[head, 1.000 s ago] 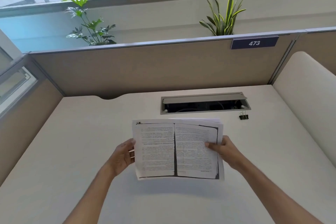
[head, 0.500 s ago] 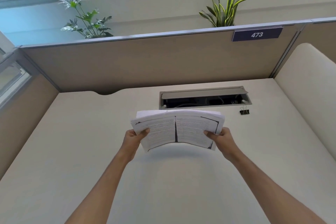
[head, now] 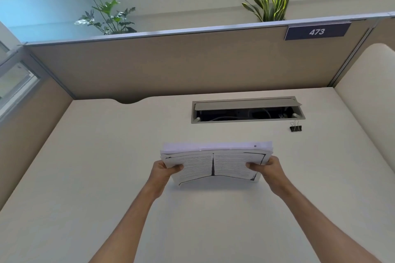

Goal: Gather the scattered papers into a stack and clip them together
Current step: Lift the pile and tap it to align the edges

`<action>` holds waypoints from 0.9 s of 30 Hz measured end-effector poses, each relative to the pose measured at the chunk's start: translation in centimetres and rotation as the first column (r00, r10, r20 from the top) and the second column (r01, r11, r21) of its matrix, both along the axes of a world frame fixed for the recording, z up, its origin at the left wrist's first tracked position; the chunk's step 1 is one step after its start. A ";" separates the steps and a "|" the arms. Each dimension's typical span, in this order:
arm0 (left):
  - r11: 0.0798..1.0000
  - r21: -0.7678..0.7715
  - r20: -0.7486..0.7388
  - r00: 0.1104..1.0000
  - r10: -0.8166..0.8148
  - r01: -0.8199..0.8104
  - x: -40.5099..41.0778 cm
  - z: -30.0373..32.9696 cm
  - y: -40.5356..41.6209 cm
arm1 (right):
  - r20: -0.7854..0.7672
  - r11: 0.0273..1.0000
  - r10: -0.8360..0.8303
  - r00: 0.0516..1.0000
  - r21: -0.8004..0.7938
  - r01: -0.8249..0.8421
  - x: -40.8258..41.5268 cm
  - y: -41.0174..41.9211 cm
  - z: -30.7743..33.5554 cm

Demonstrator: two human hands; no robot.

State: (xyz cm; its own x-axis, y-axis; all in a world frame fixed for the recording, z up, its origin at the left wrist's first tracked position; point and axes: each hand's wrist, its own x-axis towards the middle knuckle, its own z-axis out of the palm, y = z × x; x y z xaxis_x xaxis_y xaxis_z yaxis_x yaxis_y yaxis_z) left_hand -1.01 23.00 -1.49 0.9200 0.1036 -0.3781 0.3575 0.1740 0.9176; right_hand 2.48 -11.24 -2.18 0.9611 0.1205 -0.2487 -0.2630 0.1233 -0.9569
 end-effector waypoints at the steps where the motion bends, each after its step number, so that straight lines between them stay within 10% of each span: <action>1: 1.000 0.007 -0.001 1.000 -0.006 0.006 0.0 -0.1 0.0 | -0.002 1.000 0.008 1.000 -0.002 -0.008 0.0 0.0 -0.1; 27: 0.994 0.089 -0.010 0.998 0.063 -0.061 -0.3 -1.1 -0.8 | -0.062 0.987 0.080 0.995 -0.138 -0.088 -0.9 0.3 0.2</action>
